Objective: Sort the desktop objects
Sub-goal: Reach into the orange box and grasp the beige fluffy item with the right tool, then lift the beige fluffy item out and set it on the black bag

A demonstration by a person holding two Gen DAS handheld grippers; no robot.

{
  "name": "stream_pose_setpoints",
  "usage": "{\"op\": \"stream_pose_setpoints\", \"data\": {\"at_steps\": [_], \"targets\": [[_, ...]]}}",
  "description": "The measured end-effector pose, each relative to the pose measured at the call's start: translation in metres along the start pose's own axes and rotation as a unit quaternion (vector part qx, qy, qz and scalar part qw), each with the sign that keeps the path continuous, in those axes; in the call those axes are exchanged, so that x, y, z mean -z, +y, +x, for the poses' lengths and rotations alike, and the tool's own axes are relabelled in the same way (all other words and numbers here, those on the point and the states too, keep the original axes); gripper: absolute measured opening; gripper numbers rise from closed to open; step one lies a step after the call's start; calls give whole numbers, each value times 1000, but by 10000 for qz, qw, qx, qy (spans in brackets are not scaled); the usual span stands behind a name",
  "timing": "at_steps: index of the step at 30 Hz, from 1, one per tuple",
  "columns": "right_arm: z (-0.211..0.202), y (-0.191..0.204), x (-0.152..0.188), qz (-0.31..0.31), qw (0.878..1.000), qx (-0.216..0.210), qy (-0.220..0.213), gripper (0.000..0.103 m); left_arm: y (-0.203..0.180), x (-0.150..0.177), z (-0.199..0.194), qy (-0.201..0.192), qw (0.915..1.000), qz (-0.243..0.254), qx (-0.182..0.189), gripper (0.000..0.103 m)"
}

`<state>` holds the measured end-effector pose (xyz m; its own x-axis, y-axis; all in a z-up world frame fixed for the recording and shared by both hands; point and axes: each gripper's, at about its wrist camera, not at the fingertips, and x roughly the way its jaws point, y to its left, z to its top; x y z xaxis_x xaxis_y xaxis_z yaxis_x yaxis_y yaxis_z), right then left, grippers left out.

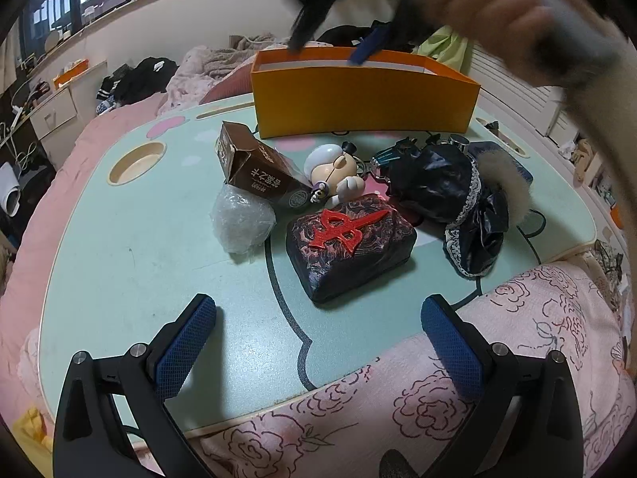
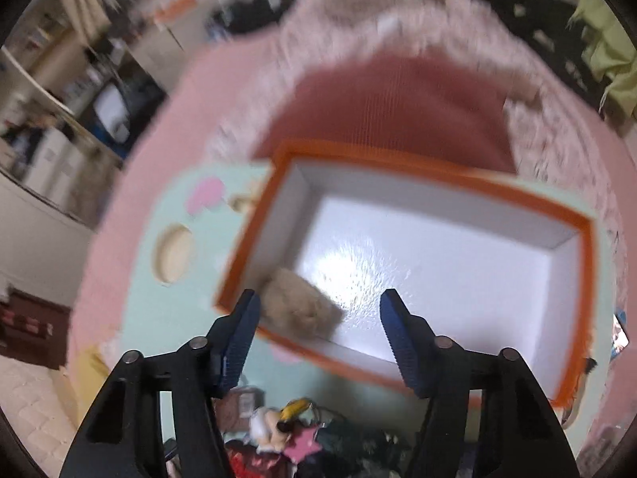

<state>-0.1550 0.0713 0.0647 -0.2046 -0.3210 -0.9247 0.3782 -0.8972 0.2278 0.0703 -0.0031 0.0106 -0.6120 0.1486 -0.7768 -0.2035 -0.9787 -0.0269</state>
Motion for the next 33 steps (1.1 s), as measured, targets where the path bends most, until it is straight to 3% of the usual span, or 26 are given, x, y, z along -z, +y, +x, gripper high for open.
{"op": "stream_pose_setpoints", "data": {"at_steps": [3,5,6,7,8,13,17,22,27,30,32,33], "targets": [[28,-4,-2,162,9992,80,356,63,0,0,0,-13,10000,-3,7,103],[40,-14,-1,440,9968,-422,517,63,0,0,0,-7,10000,-9,20,103],[44,-20,0,618,9942,-648,595,56,0,-1,0,-6,10000,-12,27,103],[44,-22,0,613,9949,-588,546,41,1,-1,0,-5,10000,-15,32,103],[43,-22,0,578,9955,-535,528,32,1,-2,0,-7,10000,-14,31,103],[39,-26,6,614,9950,-676,392,32,1,-2,-1,-9,10000,-13,32,103],[-7,-37,22,632,9910,-1141,-306,32,1,-2,-1,-13,10000,-17,34,103],[-77,-41,77,108,9853,-1202,-1209,32,1,-2,-1,-9,10000,-17,32,103],[-70,-37,131,-218,9866,-1055,-1224,32,1,-2,-1,-3,10000,-17,23,103],[-57,-34,151,-353,9880,-653,-1356,34,1,-2,-1,-4,10000,-14,24,103],[-59,-36,156,-411,9850,-454,-1611,43,2,-2,-1,-4,10000,-15,26,103],[-62,-38,159,-408,9826,-429,-1759,60,1,-2,-1,-5,10000,-14,25,103]]}}
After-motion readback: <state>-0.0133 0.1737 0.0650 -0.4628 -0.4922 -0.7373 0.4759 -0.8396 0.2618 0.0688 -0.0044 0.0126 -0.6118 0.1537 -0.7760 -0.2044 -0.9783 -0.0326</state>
